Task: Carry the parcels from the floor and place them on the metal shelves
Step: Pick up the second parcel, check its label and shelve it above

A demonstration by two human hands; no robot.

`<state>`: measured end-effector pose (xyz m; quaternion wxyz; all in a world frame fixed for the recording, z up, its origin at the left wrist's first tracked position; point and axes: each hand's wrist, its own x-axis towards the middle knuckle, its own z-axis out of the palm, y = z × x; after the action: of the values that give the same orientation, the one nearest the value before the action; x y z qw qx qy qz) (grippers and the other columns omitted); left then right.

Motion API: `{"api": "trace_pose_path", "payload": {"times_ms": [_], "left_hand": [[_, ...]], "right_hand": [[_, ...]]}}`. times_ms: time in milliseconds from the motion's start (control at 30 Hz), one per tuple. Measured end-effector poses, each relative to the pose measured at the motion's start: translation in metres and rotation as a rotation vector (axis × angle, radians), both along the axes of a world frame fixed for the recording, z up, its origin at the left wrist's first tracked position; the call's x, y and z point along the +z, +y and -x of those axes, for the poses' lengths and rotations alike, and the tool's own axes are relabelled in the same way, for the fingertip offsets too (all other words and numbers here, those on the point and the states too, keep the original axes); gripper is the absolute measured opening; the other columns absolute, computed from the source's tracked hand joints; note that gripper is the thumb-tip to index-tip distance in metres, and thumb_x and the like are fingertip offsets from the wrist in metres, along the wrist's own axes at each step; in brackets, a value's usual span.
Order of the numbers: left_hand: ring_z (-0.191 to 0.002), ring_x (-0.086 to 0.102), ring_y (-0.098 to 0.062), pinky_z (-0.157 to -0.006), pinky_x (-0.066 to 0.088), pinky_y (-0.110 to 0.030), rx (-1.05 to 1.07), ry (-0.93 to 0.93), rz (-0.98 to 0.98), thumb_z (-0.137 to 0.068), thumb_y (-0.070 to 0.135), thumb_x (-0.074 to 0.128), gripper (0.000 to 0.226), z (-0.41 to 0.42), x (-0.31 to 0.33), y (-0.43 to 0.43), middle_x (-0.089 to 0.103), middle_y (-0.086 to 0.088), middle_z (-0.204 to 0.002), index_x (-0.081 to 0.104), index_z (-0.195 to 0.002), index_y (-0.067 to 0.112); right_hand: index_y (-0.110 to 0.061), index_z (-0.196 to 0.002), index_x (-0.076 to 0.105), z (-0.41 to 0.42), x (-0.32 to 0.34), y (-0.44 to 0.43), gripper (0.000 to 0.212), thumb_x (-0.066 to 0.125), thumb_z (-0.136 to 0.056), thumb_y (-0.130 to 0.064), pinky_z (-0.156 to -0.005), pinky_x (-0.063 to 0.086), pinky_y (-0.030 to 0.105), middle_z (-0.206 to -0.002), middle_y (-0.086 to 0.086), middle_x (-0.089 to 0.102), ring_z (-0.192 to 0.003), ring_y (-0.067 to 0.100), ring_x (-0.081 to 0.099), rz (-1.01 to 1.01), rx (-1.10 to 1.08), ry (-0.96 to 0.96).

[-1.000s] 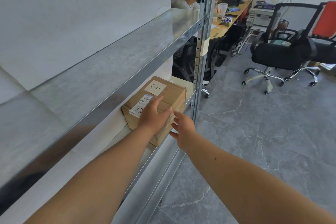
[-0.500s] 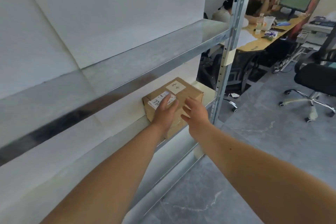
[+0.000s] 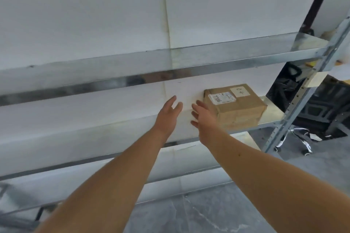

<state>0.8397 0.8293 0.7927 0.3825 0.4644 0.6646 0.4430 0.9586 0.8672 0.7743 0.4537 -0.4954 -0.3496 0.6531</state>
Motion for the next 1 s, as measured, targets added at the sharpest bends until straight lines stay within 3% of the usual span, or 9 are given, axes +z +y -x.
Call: {"api": "trace_pose_path", "payload": {"times_ms": [100,200,300,367,567,900,1000], "left_hand": [[-0.158,0.032,-0.022,-0.124,0.027,-0.040,0.074,0.002,-0.007,-0.112,0.045,0.042,0.054,0.033,0.007,-0.034,0.031,0.003,-0.173,0.035,-0.164,0.033],[-0.156,0.034,-0.019,-0.118,0.028,-0.034,0.139,-0.016,-0.005,-0.111,0.045,0.045,0.053,0.069,0.008,-0.070,0.034,0.005,-0.171,0.038,-0.163,0.033],[-0.156,0.035,-0.017,-0.125,0.029,-0.040,0.240,-0.085,-0.021,-0.109,0.045,0.049,0.053,0.106,0.008,-0.113,0.037,0.006,-0.169,0.041,-0.161,0.035],[-0.155,0.036,-0.018,-0.127,0.029,-0.045,0.293,-0.122,-0.023,-0.109,0.046,0.051,0.054,0.128,0.009,-0.143,0.038,0.005,-0.169,0.042,-0.161,0.035],[-0.150,0.041,-0.015,-0.126,0.031,-0.041,0.443,-0.191,-0.049,-0.107,0.042,0.056,0.053,0.188,0.008,-0.240,0.043,0.004,-0.165,0.046,-0.158,0.033],[-0.153,0.040,-0.017,-0.129,0.029,-0.049,0.705,-0.234,-0.068,-0.108,0.043,0.054,0.055,0.284,-0.004,-0.394,0.051,0.006,-0.154,0.040,-0.161,0.035],[-0.156,0.037,-0.021,-0.129,0.028,-0.052,0.760,-0.249,-0.056,-0.108,0.047,0.052,0.059,0.308,-0.011,-0.437,0.042,0.002,-0.166,0.034,-0.164,0.038]], "right_hand": [[-0.022,-0.150,0.055,0.039,0.006,-0.025,0.048,0.064,-0.103,-0.021,-0.115,0.047,0.044,-0.143,0.000,0.060,-0.129,0.019,0.057,-0.032,0.129,-0.030],[-0.023,-0.150,0.055,0.082,0.011,-0.051,0.048,0.063,-0.103,-0.023,-0.105,0.048,0.037,-0.141,-0.002,0.059,-0.122,0.016,0.058,-0.060,0.249,-0.064],[-0.023,-0.151,0.054,0.126,0.016,-0.081,0.049,0.064,-0.102,-0.024,-0.101,0.049,0.036,-0.137,-0.003,0.059,-0.118,0.017,0.059,-0.078,0.344,-0.078],[-0.023,-0.150,0.055,0.153,0.019,-0.106,0.048,0.064,-0.102,-0.025,-0.102,0.050,0.037,-0.136,-0.003,0.059,-0.118,0.017,0.059,-0.081,0.397,-0.080],[-0.020,-0.150,0.055,0.228,0.018,-0.196,0.051,0.066,-0.101,-0.024,-0.114,0.048,0.047,-0.136,0.001,0.064,-0.126,0.021,0.061,-0.060,0.567,-0.061],[-0.020,-0.149,0.055,0.336,0.018,-0.337,0.051,0.066,-0.099,-0.022,-0.109,0.051,0.046,-0.140,0.004,0.063,-0.126,0.023,0.062,-0.088,0.811,-0.062],[-0.020,-0.147,0.057,0.365,0.017,-0.377,0.046,0.062,-0.101,-0.020,-0.108,0.052,0.047,-0.138,0.004,0.064,-0.124,0.023,0.063,-0.104,0.873,-0.068]]}}
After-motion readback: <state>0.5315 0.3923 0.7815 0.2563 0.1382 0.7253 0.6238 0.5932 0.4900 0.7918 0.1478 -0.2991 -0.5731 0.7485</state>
